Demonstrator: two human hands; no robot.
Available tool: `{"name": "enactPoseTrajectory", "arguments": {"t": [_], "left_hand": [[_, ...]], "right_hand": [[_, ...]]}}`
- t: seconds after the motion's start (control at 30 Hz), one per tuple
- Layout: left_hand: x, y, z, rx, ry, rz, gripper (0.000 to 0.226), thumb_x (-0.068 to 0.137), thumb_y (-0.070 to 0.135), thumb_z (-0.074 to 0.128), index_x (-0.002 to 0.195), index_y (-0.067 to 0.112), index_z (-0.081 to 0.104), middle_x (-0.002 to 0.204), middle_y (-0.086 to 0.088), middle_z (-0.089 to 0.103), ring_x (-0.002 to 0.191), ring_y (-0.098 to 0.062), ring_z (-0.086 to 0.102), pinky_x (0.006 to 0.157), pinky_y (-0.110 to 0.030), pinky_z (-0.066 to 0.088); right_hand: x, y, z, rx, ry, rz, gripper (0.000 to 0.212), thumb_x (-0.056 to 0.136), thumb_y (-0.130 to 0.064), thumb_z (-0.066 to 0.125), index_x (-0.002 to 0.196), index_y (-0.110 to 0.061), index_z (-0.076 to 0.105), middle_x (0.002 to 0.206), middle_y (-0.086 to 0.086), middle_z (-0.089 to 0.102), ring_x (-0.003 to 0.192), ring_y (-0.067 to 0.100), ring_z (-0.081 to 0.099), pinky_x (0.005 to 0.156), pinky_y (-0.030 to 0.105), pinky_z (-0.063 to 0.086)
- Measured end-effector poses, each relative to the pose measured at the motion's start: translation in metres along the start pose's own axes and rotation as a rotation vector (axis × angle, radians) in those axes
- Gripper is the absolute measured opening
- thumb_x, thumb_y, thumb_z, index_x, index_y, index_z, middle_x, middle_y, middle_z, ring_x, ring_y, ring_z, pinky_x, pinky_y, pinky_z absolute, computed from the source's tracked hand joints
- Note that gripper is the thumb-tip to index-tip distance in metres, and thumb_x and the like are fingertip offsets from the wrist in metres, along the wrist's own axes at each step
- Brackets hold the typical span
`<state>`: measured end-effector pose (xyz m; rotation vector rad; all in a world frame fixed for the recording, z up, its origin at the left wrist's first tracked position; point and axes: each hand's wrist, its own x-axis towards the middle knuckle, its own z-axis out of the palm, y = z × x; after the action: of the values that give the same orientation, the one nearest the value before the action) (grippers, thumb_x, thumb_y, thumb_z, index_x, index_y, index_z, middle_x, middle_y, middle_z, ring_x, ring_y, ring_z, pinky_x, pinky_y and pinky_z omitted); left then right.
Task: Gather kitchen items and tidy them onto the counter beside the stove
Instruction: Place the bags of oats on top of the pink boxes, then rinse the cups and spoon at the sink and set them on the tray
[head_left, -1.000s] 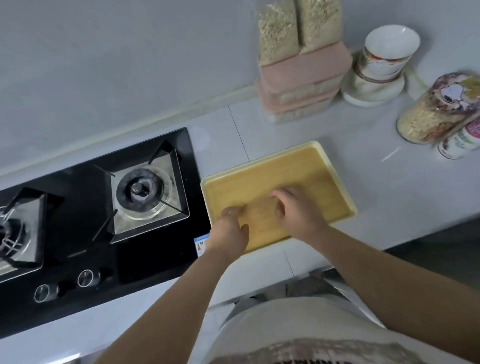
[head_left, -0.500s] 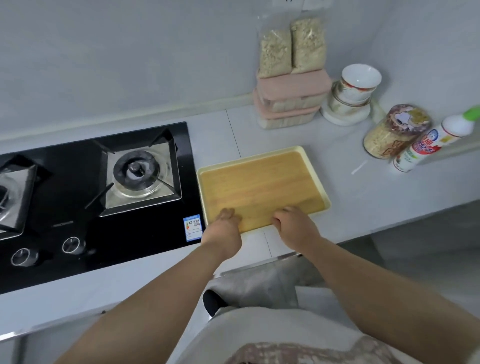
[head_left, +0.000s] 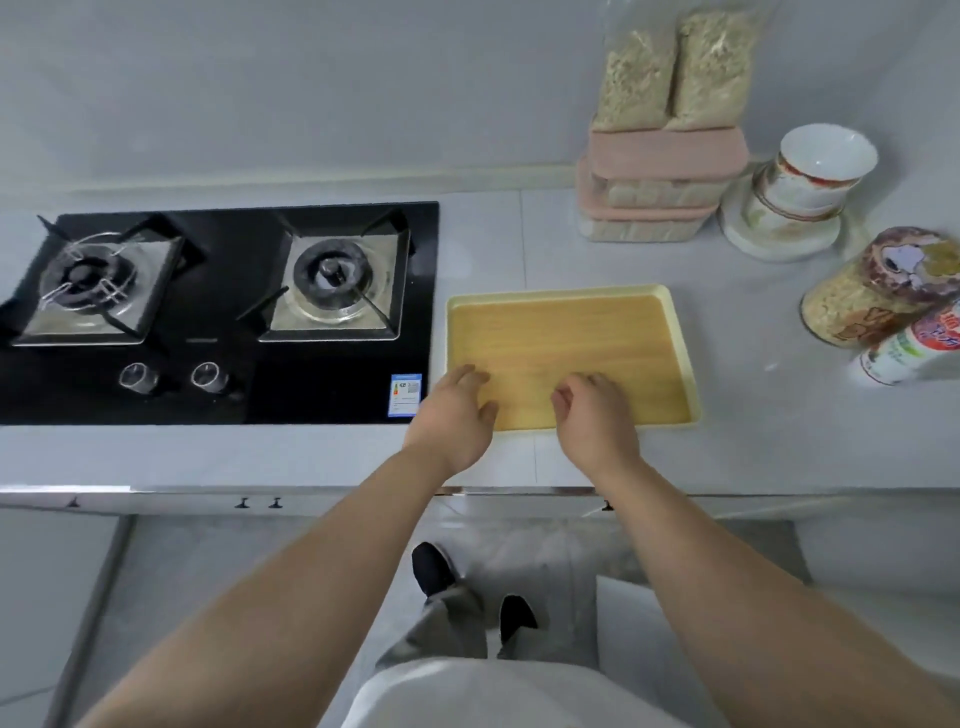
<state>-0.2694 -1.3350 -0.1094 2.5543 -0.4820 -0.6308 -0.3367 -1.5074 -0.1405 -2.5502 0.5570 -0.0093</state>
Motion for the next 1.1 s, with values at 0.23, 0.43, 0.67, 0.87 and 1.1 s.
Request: {"name": "enactPoseTrajectory", "arguments": {"t": [0.23, 0.43, 0.67, 0.87, 1.1], "left_hand": [[-0.093, -0.032, -0.102, -0.251, 0.388, -0.129, 0.031, 0.097, 0.025, 0.057, 0.127, 0.027, 0.063, 0.124, 0.016, 0.062, 0.109, -0.001, 0.056, 0.091, -0.015, 0.039], [-0.177, -0.074, -0.168, -1.039, 0.699, -0.357, 0.018, 0.091, 0.008, 0.065, 0.105, 0.016, 0.073, 0.099, 0.003, 0.077, 0.096, -0.013, 0.072, 0.087, -0.025, 0.054], [-0.289, -0.173, -0.204, -1.464, 0.992, -0.494, 0.019, 0.091, 0.003, 0.061, 0.108, 0.007, 0.068, 0.1, -0.008, 0.077, 0.088, -0.023, 0.074, 0.082, -0.033, 0.057], [-0.383, -0.285, -0.223, -1.504, 1.146, -0.552, 0.017, 0.092, 0.0, 0.056, 0.103, 0.007, 0.067, 0.088, -0.006, 0.075, 0.073, -0.019, 0.071, 0.066, -0.028, 0.053], [-0.471, -0.388, -0.258, -1.49, 1.27, -0.614, 0.018, 0.093, -0.002, 0.053, 0.099, 0.008, 0.067, 0.086, -0.005, 0.073, 0.07, -0.017, 0.068, 0.064, -0.026, 0.051]], "right_hand": [[-0.017, -0.145, -0.02, 0.431, 0.027, -0.223, 0.009, 0.097, -0.021, 0.055, 0.098, -0.022, 0.065, 0.088, -0.011, 0.063, 0.08, 0.009, 0.059, 0.063, 0.015, 0.043], [-0.056, -0.257, -0.02, 0.859, -0.28, -0.172, 0.01, 0.097, -0.031, 0.054, 0.1, -0.03, 0.064, 0.091, -0.01, 0.071, 0.082, 0.005, 0.07, 0.082, 0.04, 0.059], [-0.128, -0.381, 0.027, 0.792, -0.497, -0.381, 0.008, 0.096, -0.033, 0.054, 0.097, -0.031, 0.062, 0.09, -0.009, 0.07, 0.084, 0.007, 0.068, 0.082, 0.041, 0.058], [-0.206, -0.486, 0.104, 0.747, -0.585, -0.454, 0.008, 0.094, -0.037, 0.056, 0.096, -0.031, 0.062, 0.092, -0.01, 0.07, 0.079, 0.009, 0.068, 0.08, 0.045, 0.058], [-0.284, -0.602, 0.184, 0.699, -0.705, -0.544, 0.007, 0.094, -0.033, 0.058, 0.095, -0.027, 0.062, 0.088, -0.007, 0.07, 0.081, 0.015, 0.069, 0.079, 0.045, 0.058]]}}
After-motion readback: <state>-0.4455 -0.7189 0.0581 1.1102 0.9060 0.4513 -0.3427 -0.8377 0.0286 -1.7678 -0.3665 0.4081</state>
